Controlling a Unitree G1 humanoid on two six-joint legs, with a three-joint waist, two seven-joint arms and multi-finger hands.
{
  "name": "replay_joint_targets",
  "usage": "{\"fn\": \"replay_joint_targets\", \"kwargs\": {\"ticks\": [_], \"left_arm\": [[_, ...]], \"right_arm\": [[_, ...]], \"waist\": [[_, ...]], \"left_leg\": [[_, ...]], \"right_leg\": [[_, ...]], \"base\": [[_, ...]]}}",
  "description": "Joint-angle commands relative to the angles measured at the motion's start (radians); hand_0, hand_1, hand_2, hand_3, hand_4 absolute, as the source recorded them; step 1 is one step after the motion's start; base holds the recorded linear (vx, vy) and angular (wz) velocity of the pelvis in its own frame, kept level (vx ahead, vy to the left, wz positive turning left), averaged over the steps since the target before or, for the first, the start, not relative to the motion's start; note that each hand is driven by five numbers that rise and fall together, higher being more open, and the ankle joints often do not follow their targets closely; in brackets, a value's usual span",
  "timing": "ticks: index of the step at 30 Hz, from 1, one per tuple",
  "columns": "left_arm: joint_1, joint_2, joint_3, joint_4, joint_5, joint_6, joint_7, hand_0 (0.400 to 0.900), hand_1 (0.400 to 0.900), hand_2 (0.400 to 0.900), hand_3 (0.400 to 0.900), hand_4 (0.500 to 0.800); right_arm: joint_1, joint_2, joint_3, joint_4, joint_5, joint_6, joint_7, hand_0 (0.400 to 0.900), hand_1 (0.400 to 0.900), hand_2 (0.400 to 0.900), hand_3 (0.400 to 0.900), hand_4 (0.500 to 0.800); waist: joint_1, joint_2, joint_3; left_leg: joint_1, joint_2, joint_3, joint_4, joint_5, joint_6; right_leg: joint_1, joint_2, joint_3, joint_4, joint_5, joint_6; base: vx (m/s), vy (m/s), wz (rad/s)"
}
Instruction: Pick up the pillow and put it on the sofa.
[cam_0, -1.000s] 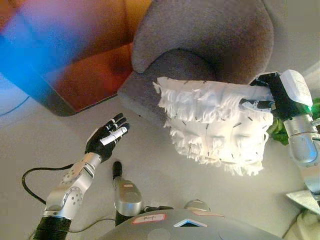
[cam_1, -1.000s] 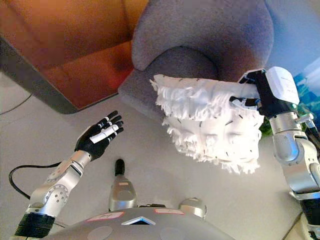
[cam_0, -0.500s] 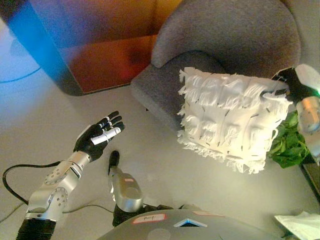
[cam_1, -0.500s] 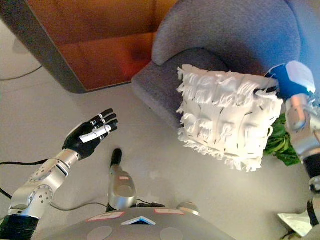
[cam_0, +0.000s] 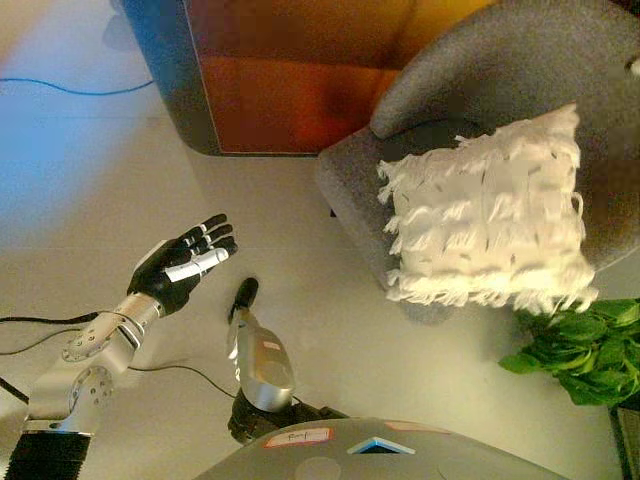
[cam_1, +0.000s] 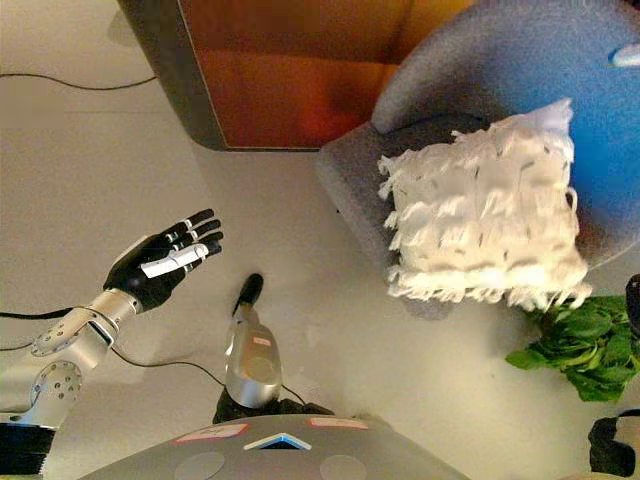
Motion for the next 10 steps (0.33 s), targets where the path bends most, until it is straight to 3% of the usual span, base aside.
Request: {"fn": "replay_joint_targets", "kwargs": {"ticks": [1, 5, 10], "left_arm": [[-0.077, 0.029, -0.038, -0.138, -0.019, -0.059, -0.024, 0.900, 0.900, 0.900, 0.900, 0.800], [-0.089, 0.005, -0.067, -0.134, -0.017, -0.085, 0.003, 0.900, 0.900, 0.900, 0.900, 0.800], [-0.108, -0.029, -0.115, -0.114, 0.007, -0.170, 0.036, 0.900, 0.900, 0.900, 0.900, 0.800]], "right_arm": [[-0.073, -0.112, -0.038, -0.042, 0.028, 0.003, -0.135, 0.900, 0.900, 0.900, 0.900, 0.800], [0.066, -0.064, -0.200, -0.218, 0.116, -0.086, -0.139, 0.900, 0.900, 0.900, 0.900, 0.800], [0.378, 0.041, -0.428, -0.587, 0.124, -0.149, -0.133, 0.900, 0.900, 0.900, 0.900, 0.800]], "waist": [[0.016, -0.010, -0.068], [-0.038, 0.008, -0.091], [-0.122, 0.035, -0.110]], "left_leg": [[0.132, 0.036, 0.098, 0.001, -0.136, 0.039], [0.170, 0.039, 0.128, 0.001, -0.147, 0.045], [0.217, 0.027, 0.180, 0.000, -0.150, 0.070]], "right_leg": [[-0.057, -0.055, 0.050, -0.009, 0.012, 0.055], [-0.057, -0.066, 0.077, 0.000, 0.016, 0.055], [-0.091, -0.097, 0.118, 0.030, 0.047, 0.055]], "base": [[0.03, 0.054, -0.23], [-0.03, 0.094, -0.29], [-0.08, 0.129, -0.38]]}}
